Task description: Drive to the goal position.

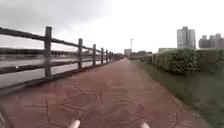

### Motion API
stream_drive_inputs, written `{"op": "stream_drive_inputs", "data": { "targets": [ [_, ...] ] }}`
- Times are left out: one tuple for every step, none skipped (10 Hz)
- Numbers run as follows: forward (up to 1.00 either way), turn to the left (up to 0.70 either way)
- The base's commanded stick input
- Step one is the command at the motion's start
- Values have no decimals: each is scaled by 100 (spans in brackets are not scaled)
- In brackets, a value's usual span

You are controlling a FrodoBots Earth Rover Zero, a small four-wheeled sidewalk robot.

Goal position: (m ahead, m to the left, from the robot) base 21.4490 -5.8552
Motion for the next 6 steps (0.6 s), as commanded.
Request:
{"op": "stream_drive_inputs", "data": {
  "targets": [
    [70, 0],
    [70, 0],
    [70, 0],
    [70, 0],
    [70, 0],
    [70, 0]
  ]
}}
